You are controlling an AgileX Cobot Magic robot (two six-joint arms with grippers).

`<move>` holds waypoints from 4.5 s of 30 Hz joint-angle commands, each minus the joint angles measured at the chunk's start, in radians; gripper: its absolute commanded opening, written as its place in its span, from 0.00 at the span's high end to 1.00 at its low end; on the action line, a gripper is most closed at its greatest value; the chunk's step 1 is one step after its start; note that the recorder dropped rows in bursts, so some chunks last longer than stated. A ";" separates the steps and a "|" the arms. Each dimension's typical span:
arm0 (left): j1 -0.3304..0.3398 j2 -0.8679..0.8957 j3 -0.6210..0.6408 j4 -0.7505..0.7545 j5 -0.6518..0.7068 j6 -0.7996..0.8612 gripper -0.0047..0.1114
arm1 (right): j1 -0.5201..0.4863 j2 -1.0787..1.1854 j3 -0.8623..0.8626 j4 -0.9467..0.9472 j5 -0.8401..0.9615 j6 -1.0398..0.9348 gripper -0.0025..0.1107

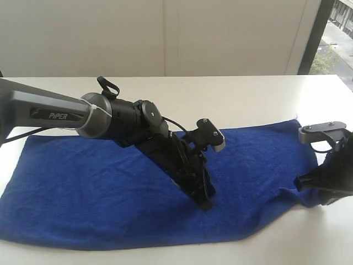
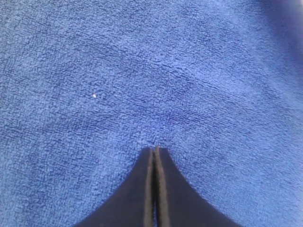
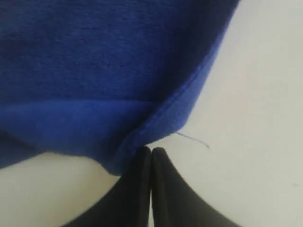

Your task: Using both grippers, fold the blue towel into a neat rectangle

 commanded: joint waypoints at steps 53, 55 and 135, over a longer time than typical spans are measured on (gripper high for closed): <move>-0.002 0.015 0.003 -0.003 0.040 0.000 0.96 | 0.029 -0.046 -0.096 0.213 -0.088 -0.098 0.98; -0.002 0.015 0.003 -0.003 0.040 0.003 0.96 | 0.029 -0.055 -0.096 0.213 -0.088 -0.098 0.98; -0.002 0.015 0.011 -0.003 0.039 0.031 0.96 | 0.026 -0.171 0.096 -0.088 0.148 0.352 0.96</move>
